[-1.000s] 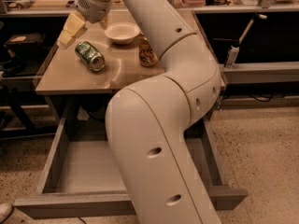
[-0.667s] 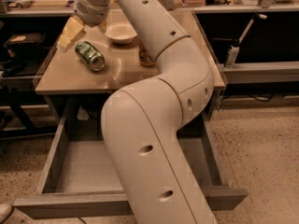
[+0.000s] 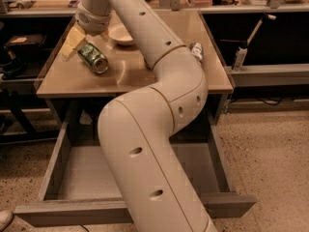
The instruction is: Place green can into top drawer
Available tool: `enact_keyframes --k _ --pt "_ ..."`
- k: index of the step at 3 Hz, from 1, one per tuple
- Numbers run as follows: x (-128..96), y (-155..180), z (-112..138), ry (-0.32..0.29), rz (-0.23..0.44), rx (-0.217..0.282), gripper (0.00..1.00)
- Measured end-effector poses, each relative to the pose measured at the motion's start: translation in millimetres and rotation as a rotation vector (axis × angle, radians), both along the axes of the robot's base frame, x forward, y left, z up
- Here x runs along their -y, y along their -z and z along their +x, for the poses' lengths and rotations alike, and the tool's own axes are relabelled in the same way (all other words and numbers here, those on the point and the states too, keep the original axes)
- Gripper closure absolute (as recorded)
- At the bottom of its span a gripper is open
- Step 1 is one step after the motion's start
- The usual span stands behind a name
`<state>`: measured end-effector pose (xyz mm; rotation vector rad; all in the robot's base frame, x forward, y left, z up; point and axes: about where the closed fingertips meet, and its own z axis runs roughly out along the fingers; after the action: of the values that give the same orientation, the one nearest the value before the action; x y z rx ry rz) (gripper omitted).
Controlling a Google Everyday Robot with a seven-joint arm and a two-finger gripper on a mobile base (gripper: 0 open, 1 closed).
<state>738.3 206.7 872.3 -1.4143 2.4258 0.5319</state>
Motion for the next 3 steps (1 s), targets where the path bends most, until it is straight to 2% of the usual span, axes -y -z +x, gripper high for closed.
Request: enact_keyframes --k 2,3 --pt "-6 29 9 0.011 -0.036 -0.022 0.0" --pt "-13 30 16 0.019 -0.014 -0.002 0.19"
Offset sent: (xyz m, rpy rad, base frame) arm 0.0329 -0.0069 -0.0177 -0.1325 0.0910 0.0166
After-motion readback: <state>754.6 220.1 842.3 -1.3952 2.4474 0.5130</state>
